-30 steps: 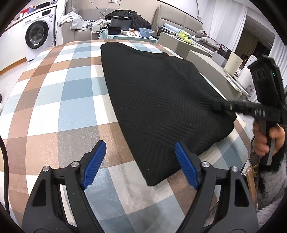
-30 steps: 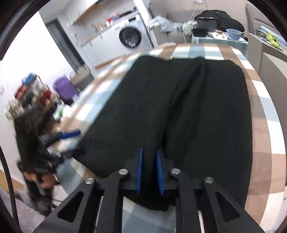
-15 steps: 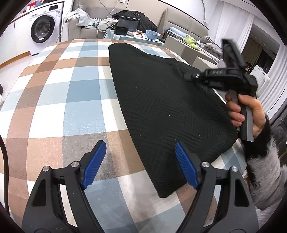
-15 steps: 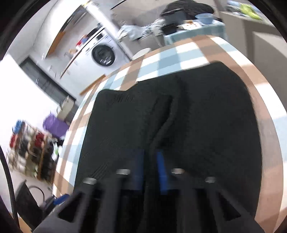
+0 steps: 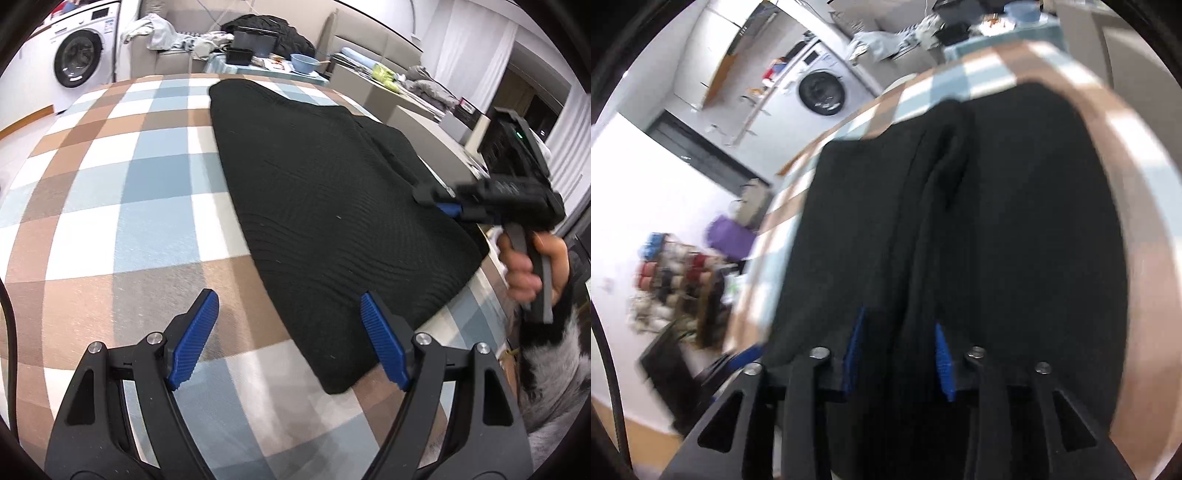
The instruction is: Fold small clothes
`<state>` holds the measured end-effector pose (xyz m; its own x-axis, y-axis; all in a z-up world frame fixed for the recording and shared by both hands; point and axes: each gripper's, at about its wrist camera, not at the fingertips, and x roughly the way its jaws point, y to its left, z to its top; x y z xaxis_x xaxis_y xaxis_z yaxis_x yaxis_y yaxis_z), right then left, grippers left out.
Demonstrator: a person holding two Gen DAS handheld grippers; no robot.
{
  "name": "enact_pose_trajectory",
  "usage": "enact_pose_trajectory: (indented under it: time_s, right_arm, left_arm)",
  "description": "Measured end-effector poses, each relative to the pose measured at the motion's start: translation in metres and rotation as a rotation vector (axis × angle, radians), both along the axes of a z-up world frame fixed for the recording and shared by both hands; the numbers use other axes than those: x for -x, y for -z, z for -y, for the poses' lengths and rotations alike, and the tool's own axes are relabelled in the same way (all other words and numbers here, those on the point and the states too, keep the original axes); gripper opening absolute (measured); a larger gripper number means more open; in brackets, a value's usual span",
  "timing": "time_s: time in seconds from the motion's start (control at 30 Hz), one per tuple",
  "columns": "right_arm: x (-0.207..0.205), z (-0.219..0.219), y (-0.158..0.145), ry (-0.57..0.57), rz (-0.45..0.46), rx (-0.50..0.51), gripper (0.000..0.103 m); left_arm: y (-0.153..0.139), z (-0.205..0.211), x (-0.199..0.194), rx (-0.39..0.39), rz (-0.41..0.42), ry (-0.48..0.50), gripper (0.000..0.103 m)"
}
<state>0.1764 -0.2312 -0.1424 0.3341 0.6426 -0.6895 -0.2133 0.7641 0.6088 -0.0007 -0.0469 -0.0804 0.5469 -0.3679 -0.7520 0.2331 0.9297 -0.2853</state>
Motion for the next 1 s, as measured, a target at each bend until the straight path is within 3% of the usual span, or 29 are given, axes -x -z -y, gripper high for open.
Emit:
enact_pose_trajectory:
  time_s: [0.17,0.23,0.3,0.33,0.47,0.53,0.6,0.67,0.8,0.83,0.9,0.97,1.0]
  right_arm:
    - [0.049,-0.014,-0.009,-0.05,0.113,0.101,0.04]
    - [0.058,-0.017,-0.014,-0.05,0.175,0.144,0.017]
    - [0.065,-0.015,-0.025,-0.05,0.238,0.128,0.01]
    - [0.066,-0.015,-0.029,-0.042,0.255,0.133,0.01]
    - [0.057,-0.016,-0.014,-0.048,0.165,0.224,0.012]
    - [0.055,-0.011,-0.01,-0.042,0.156,0.197,0.017]
    - [0.047,-0.003,-0.009,-0.013,0.153,0.131,0.034]
    - [0.034,0.005,-0.006,0.037,0.142,0.085,0.04]
    - [0.008,0.001,-0.001,0.087,0.099,0.051,0.036]
    - [0.006,-0.006,-0.002,0.073,0.119,0.074,0.032]
    - [0.01,-0.017,-0.008,0.047,0.158,0.109,0.012]
    - [0.024,-0.012,-0.03,0.079,0.271,0.086,0.011]
    - [0.027,-0.009,-0.035,0.083,0.283,0.091,0.011]
  left_arm:
    - [-0.001,0.01,0.009,-0.036,0.016,0.027,0.077]
    - [-0.001,0.012,0.01,-0.043,0.017,0.032,0.077]
    - [-0.002,0.012,0.011,-0.047,0.02,0.03,0.077]
    - [-0.003,0.011,0.011,-0.043,0.022,0.027,0.077]
    - [-0.004,0.002,0.009,-0.021,0.016,-0.008,0.077]
    - [-0.003,-0.002,0.006,-0.017,0.011,-0.03,0.077]
    - [-0.003,-0.006,0.002,-0.003,0.006,-0.04,0.077]
    - [-0.002,-0.009,-0.004,0.002,-0.002,-0.052,0.077]
    - [-0.004,-0.01,-0.013,0.0,0.002,-0.068,0.077]
    - [-0.005,-0.011,-0.015,0.001,0.007,-0.069,0.077]
    - [-0.007,-0.01,-0.017,0.0,0.013,-0.073,0.077]
    - [-0.008,-0.01,-0.019,-0.002,0.016,-0.078,0.077]
    - [-0.009,-0.011,-0.019,-0.002,0.017,-0.081,0.077]
